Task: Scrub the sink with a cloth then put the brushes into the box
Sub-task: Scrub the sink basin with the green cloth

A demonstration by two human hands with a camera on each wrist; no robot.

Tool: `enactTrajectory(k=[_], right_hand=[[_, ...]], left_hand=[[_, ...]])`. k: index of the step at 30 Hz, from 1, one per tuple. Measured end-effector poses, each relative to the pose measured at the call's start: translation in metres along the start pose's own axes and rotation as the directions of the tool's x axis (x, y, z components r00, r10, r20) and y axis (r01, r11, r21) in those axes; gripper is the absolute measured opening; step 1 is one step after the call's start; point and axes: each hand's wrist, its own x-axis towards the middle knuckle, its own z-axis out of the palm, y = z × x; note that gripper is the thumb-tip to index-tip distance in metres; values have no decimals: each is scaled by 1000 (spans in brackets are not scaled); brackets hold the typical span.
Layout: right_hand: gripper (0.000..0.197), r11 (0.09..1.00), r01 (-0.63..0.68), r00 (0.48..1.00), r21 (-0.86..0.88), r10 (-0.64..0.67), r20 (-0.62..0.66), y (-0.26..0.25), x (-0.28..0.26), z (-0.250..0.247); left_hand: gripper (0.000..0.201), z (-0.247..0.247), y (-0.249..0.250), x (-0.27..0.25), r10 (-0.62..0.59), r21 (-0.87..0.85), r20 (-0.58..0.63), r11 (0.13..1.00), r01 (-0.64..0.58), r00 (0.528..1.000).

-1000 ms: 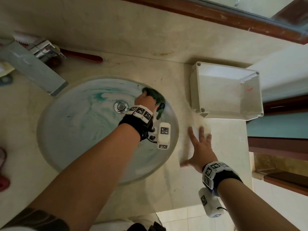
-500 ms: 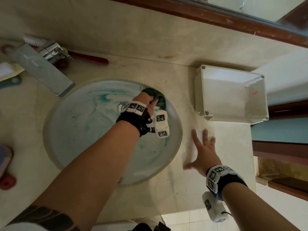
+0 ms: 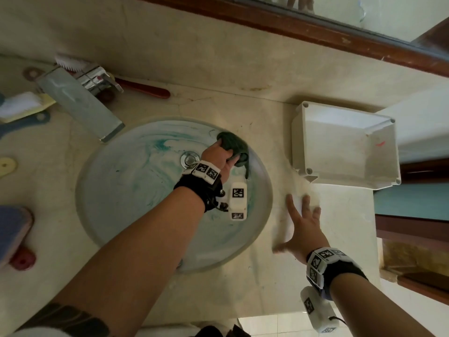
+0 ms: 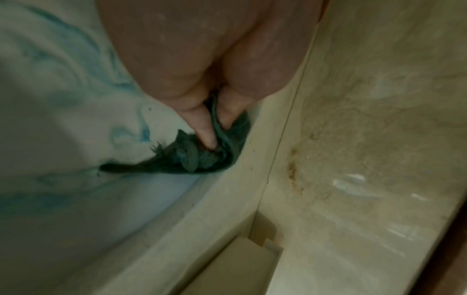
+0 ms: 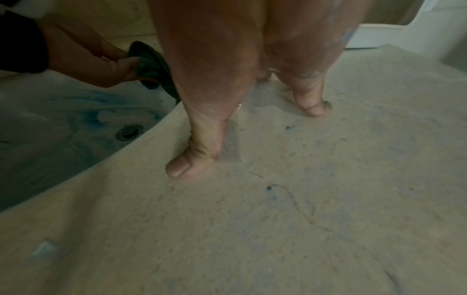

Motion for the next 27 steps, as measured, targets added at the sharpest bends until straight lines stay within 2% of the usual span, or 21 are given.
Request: enactTrajectory(k=[3,7,11,13,15,17,18,20,21,23,27], right_hand=[[148,1000,-6,1000,-2,6,-2,2,1,1],[147,1000,4,1000,-11,-4,12,-1,2,0],[143,999,-3,1000,-37,3,22,-6,0,-5],[128,998,-2,1000,-69,3,5,-18,-4,-15],[94,996,91,991,9,-90,-97,-39,-8,-30],[62,931,241,959,276,-185,-215,-61,-16,-41],[54,837,315,944,448,-226,-242,-73,-19,-44],[58,648,384,920,658,-332,-210,-97,-28,-42],[65,607,412,901,679,-383,-205,-108,-30,-38],[71,584,482,863,653,-446,-238,-124,-30,-23],[66,646,535,844,544,-438,-309,-138,-31,7]], left_hand=[[59,-9,-1,-11,40,17,49,999,-41,998],[64,-21,-5,-30,-40,77,59,996,35,997],[52,-33,-9,-64,-61,253,101,967,34,993],[51,-41,-9,-81,-59,331,109,944,20,992],[51,-47,-7,-93,-19,389,110,921,-25,994],[50,-51,-6,-108,15,439,119,896,-66,993],[49,-53,-6,-115,35,455,128,886,-90,991],[47,-55,-4,-129,82,478,136,867,-138,987],[47,-58,-3,-133,108,480,132,863,-159,985],[46,-65,0,-138,149,468,115,864,-186,982],[40,-79,-1,-149,149,458,97,871,-177,984]])
